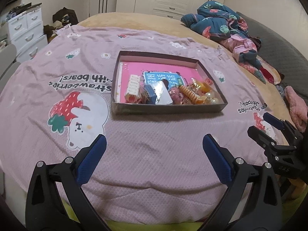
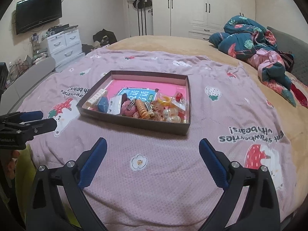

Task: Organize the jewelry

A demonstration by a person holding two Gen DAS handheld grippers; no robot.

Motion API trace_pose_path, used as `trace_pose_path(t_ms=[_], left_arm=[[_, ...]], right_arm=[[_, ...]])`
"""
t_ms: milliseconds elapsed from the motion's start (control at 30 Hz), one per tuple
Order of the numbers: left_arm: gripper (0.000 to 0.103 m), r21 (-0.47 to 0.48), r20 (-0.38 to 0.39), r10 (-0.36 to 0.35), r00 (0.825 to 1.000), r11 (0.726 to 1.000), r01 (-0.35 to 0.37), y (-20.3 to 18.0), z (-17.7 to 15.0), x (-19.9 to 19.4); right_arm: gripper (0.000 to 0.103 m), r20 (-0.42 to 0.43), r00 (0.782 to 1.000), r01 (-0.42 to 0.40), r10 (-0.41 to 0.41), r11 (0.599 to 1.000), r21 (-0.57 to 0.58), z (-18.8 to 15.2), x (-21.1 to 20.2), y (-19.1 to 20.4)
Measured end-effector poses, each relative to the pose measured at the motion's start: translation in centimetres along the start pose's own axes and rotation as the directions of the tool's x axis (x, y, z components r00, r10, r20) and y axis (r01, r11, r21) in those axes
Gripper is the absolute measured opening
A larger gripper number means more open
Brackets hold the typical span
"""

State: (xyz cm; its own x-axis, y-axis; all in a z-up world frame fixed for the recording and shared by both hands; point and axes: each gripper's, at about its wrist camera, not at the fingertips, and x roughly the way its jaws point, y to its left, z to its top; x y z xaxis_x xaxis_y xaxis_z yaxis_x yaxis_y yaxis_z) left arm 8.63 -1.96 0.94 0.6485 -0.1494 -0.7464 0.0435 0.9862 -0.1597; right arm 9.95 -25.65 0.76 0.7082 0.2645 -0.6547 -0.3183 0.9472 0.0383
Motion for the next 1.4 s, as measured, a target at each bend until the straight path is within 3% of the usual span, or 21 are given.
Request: trace_pose_path(t_ms=[600, 1400], left_arm=[[0.094, -0.024, 0.004, 0.0, 1.0, 1.0, 0.0, -0.1, -2.7, 0.7], [0.094, -0.022, -0.012, 0.029, 1.0, 0.999, -0.03, 0.2, -3.1, 1.0]], right_arm=[[0.096, 0.004, 1.0, -0.022, 0.021, 0.998, 0.052, -2.9, 0.0, 0.8], [0.096, -0.021, 1.0, -0.007, 0.008, 0.998, 0.061, -3.4, 0.8, 0.8]])
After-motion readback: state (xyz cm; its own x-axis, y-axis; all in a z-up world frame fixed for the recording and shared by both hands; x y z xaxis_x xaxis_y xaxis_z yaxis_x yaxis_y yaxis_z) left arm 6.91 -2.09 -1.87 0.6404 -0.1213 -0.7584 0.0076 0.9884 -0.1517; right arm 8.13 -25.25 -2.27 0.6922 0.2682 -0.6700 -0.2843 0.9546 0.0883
